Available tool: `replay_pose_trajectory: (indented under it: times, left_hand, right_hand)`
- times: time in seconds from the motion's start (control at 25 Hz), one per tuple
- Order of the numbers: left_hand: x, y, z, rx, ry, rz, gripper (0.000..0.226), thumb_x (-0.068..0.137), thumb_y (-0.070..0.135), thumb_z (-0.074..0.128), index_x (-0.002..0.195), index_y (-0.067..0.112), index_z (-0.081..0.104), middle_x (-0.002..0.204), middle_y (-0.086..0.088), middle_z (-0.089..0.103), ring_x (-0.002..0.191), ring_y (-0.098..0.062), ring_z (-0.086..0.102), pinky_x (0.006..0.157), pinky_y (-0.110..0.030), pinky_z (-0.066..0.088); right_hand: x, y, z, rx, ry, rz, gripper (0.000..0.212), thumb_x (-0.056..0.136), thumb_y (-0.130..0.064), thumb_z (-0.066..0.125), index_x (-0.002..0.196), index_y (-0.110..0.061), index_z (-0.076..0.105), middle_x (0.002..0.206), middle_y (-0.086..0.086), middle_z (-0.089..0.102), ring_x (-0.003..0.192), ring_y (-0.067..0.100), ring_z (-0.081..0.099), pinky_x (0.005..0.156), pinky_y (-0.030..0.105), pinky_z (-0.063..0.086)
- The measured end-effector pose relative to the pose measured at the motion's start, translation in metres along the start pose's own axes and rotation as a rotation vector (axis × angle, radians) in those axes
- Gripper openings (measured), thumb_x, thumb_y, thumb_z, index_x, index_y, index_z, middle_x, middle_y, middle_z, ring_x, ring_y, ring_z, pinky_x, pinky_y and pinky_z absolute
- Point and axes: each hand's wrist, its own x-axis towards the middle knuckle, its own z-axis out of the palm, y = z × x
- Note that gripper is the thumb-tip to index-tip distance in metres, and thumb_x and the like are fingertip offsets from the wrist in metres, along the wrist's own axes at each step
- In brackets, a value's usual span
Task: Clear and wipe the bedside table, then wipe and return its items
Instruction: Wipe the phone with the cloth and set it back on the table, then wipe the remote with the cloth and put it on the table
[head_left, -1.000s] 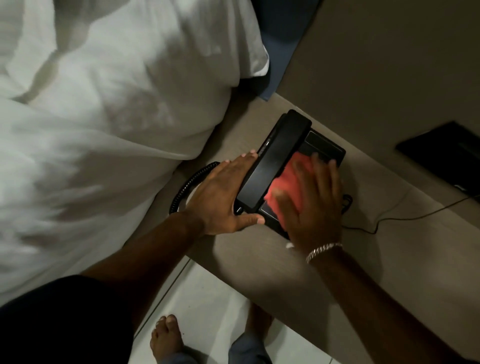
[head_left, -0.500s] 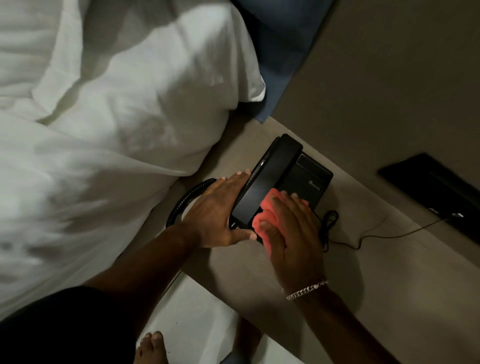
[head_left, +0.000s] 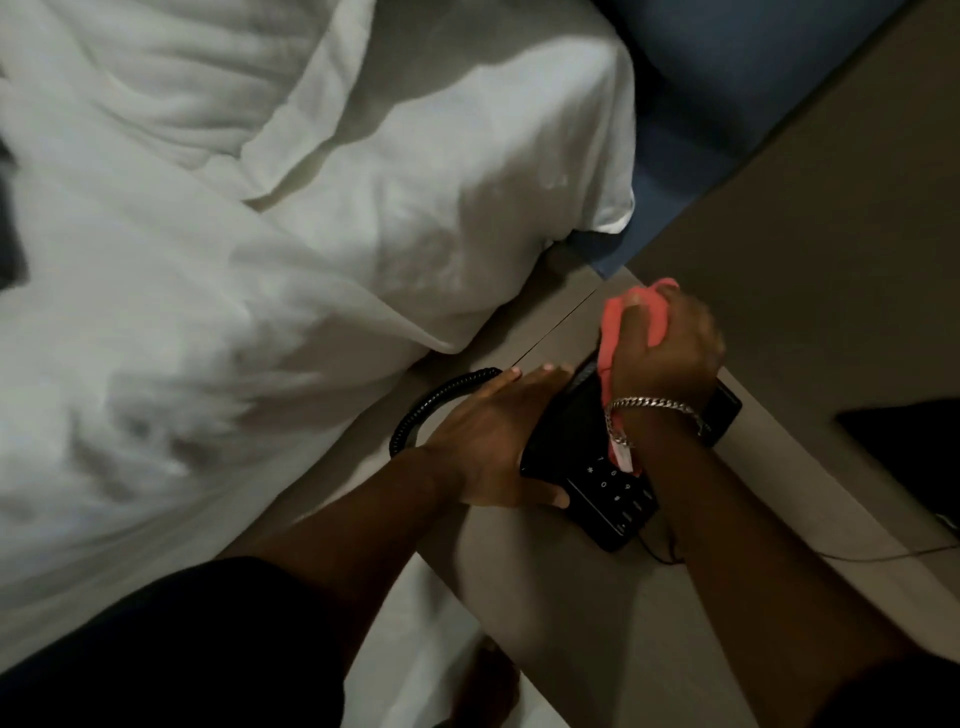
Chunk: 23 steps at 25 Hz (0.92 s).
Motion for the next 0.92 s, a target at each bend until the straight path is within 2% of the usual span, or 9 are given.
replay_pose_trajectory:
  times: [0.16,0.28,0.4,0.48,0.6,0.72,0.8,0.88,0.92]
  left_hand:
    - [-0.005,0.006,-0.004,0.023,0.009,-0.007,0.116,0.065,0.063,0.073,0.154,0.016,0.016,0.162,-0.007,0.025,0.150,-0.017,0.014,0.122,-0.029,-0.001]
    - [-0.021,0.023,-0.013,0.040,0.014,-0.040,0.097,0.075,0.044,0.072,0.153,0.013,0.023,0.161,-0.013,0.024,0.152,-0.025,0.011,0.124,-0.034,0.002]
    - [-0.057,0.045,-0.037,-0.118,0.065,-0.157,0.077,0.082,0.025,0.064,0.151,0.019,0.029,0.160,-0.006,0.030,0.151,-0.021,0.016,0.122,-0.033,0.018]
    - [-0.093,0.057,-0.067,-0.153,0.249,-0.202,0.061,0.086,0.020,0.060,0.145,0.019,0.043,0.152,-0.003,0.045,0.143,-0.017,0.036,0.115,-0.022,0.027]
    - [-0.134,0.073,-0.124,-0.165,0.612,-0.167,0.033,0.089,0.020,0.060,0.121,0.015,0.065,0.122,0.000,0.070,0.110,-0.015,0.066,0.095,-0.028,0.050]
    - [-0.157,0.075,-0.187,-0.193,0.930,-0.215,0.018,0.084,0.008,0.062,0.098,0.013,0.072,0.096,0.003,0.076,0.083,-0.007,0.069,0.074,-0.024,0.055]
    - [-0.167,0.064,-0.225,-0.172,1.135,-0.268,0.017,0.082,0.005,0.060,0.091,0.012,0.072,0.086,0.004,0.074,0.074,-0.004,0.067,0.067,-0.018,0.052]
    - [-0.173,0.043,-0.260,-0.141,1.244,-0.434,0.014,0.083,0.010,0.060,0.092,0.012,0.070,0.086,0.000,0.071,0.076,-0.011,0.066,0.069,-0.024,0.052]
    - [-0.173,0.032,-0.273,-0.130,1.227,-0.574,0.013,0.083,0.015,0.062,0.094,0.012,0.068,0.092,-0.004,0.069,0.082,-0.018,0.066,0.075,-0.029,0.052]
  right_hand:
    - [-0.059,-0.002,-0.004,-0.192,-0.198,-0.108,0.046,0.093,-0.042,0.046,0.132,-0.018,0.051,0.155,0.018,0.031,0.144,0.041,0.020,0.116,0.054,0.021]
    - [-0.102,-0.007,-0.017,-0.137,-0.229,-0.162,0.038,0.093,-0.033,0.056,0.127,-0.016,0.058,0.154,0.017,0.036,0.144,0.042,0.022,0.115,0.056,0.027]
    - [-0.124,-0.019,-0.040,-0.043,-0.328,-0.171,0.038,0.091,-0.029,0.056,0.124,-0.010,0.060,0.147,0.016,0.046,0.141,0.037,0.033,0.117,0.047,0.026]
    - [-0.133,-0.035,-0.053,0.018,-0.375,-0.201,0.039,0.092,-0.029,0.057,0.124,-0.008,0.061,0.143,0.013,0.051,0.137,0.031,0.043,0.116,0.040,0.029]
    - [-0.145,-0.076,-0.061,0.077,-0.317,-0.379,0.039,0.087,-0.025,0.068,0.121,-0.007,0.064,0.140,0.005,0.055,0.131,0.019,0.051,0.112,0.035,0.038]
    - [-0.155,-0.150,-0.053,0.265,-0.219,-0.502,0.029,0.084,-0.021,0.071,0.110,-0.007,0.070,0.134,0.005,0.061,0.126,0.016,0.056,0.103,0.039,0.047]
    - [-0.156,-0.201,-0.043,0.317,-0.142,-0.641,0.024,0.088,-0.025,0.067,0.104,-0.009,0.072,0.128,0.008,0.065,0.122,0.019,0.060,0.102,0.037,0.049]
    - [-0.149,-0.250,-0.033,0.458,-0.241,-0.526,0.030,0.087,-0.032,0.065,0.113,-0.017,0.067,0.129,0.002,0.065,0.122,0.012,0.058,0.105,0.028,0.045]
    - [-0.146,-0.265,-0.028,0.493,-0.281,-0.478,0.032,0.087,-0.032,0.066,0.116,-0.020,0.065,0.129,-0.001,0.065,0.121,0.010,0.057,0.106,0.026,0.044]
